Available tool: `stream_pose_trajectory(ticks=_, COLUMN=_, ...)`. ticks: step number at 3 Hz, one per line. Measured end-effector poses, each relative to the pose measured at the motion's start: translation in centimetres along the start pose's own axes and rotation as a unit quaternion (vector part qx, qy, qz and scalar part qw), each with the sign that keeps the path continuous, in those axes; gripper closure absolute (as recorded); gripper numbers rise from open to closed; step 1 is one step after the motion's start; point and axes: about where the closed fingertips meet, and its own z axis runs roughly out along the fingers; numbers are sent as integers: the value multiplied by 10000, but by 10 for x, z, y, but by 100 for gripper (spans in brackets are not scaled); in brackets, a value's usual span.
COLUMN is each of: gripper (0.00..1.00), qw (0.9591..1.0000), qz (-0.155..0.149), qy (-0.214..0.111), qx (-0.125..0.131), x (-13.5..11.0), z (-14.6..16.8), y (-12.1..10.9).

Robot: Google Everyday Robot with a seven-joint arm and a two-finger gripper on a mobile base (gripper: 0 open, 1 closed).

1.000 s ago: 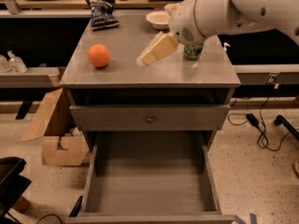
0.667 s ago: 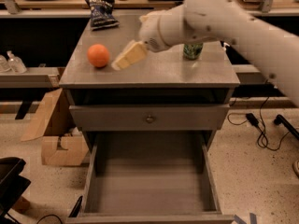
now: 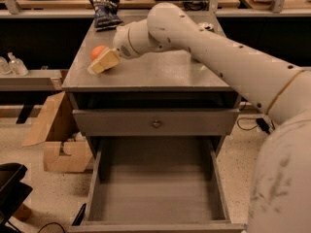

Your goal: Place orange into middle drawer

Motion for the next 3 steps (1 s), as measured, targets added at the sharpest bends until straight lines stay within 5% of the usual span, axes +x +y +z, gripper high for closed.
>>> stream_pose_trajectory(ticks=2, gripper=0, qw=9996, qz=235, qy=167, qx=-81, x=11, z=53, y=-3)
stream_pose_trajectory(ticks=3, gripper=16, qw=9988, qz=409, qy=182, qx=-188, x=23, z=69, y=8)
